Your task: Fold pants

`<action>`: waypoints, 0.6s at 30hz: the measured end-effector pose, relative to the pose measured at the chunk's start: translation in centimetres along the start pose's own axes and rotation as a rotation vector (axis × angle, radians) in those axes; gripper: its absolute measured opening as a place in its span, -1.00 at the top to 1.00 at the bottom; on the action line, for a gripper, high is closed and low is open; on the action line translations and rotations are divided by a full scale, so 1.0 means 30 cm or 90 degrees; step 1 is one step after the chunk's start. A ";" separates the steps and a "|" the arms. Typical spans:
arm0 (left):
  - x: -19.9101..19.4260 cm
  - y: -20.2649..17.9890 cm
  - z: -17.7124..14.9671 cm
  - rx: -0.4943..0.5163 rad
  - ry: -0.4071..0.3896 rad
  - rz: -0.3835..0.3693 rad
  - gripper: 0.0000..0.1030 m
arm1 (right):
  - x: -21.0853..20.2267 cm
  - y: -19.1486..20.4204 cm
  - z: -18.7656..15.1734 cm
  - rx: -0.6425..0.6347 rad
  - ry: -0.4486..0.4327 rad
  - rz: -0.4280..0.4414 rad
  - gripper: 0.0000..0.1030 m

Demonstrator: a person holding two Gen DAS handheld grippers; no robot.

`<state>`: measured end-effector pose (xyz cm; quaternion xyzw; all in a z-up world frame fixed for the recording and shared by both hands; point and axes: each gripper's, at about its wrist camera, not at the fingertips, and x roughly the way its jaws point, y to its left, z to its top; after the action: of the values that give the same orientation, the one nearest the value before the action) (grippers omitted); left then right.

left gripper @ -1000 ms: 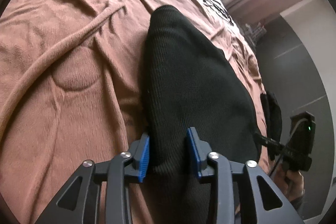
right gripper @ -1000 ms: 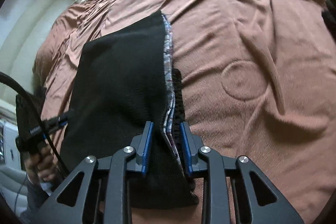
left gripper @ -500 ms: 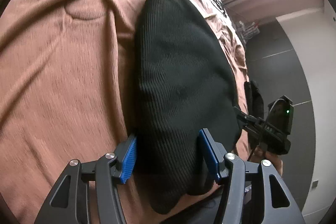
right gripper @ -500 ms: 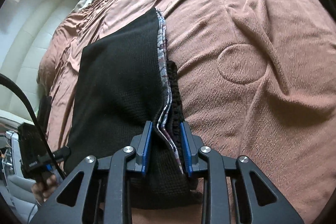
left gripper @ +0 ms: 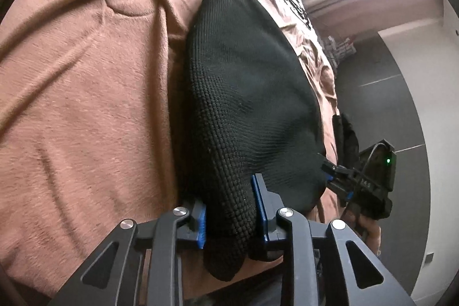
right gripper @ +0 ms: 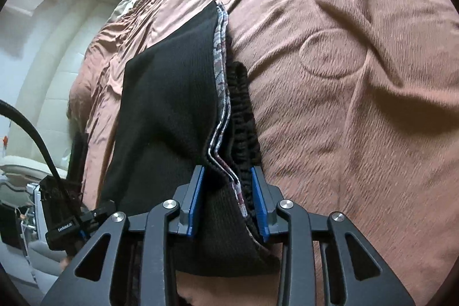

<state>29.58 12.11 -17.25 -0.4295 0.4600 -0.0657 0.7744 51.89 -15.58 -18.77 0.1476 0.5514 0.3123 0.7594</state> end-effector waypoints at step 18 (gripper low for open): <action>-0.143 0.094 0.094 0.058 0.019 0.084 0.45 | 0.063 0.133 -0.184 0.040 -0.003 0.031 0.47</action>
<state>28.48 17.71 -15.89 -0.3613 0.4951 -0.0420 0.7890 45.91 -12.00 -19.84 0.1853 0.5555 0.3133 0.7476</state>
